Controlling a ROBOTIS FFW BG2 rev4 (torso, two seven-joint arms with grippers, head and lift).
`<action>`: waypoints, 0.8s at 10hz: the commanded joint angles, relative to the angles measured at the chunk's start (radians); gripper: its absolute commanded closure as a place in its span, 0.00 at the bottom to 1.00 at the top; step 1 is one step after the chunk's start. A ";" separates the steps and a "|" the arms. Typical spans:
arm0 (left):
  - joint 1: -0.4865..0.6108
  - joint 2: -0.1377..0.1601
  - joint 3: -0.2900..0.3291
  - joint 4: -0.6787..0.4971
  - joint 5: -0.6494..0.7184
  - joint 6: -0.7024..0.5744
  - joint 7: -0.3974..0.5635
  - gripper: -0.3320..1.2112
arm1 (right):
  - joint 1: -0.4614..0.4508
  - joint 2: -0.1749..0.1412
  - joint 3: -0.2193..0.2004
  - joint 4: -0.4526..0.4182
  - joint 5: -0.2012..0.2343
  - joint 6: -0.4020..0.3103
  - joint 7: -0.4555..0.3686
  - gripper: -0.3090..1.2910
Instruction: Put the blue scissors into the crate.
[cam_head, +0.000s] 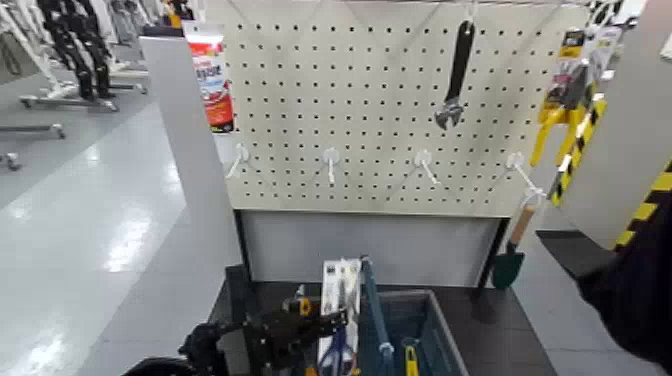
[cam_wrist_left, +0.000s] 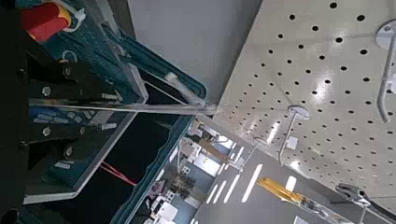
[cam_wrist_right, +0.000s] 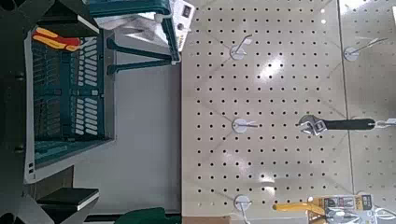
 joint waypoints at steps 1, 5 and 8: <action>-0.015 0.000 -0.004 0.004 -0.012 0.008 -0.004 0.18 | -0.004 0.000 -0.001 0.005 -0.004 0.000 0.006 0.25; -0.017 -0.002 -0.001 -0.001 -0.006 0.002 -0.004 0.21 | -0.005 0.000 -0.001 0.006 -0.007 -0.002 0.009 0.25; -0.017 -0.002 -0.001 -0.010 -0.011 -0.006 -0.002 0.22 | -0.005 0.000 -0.001 0.005 -0.007 -0.003 0.009 0.25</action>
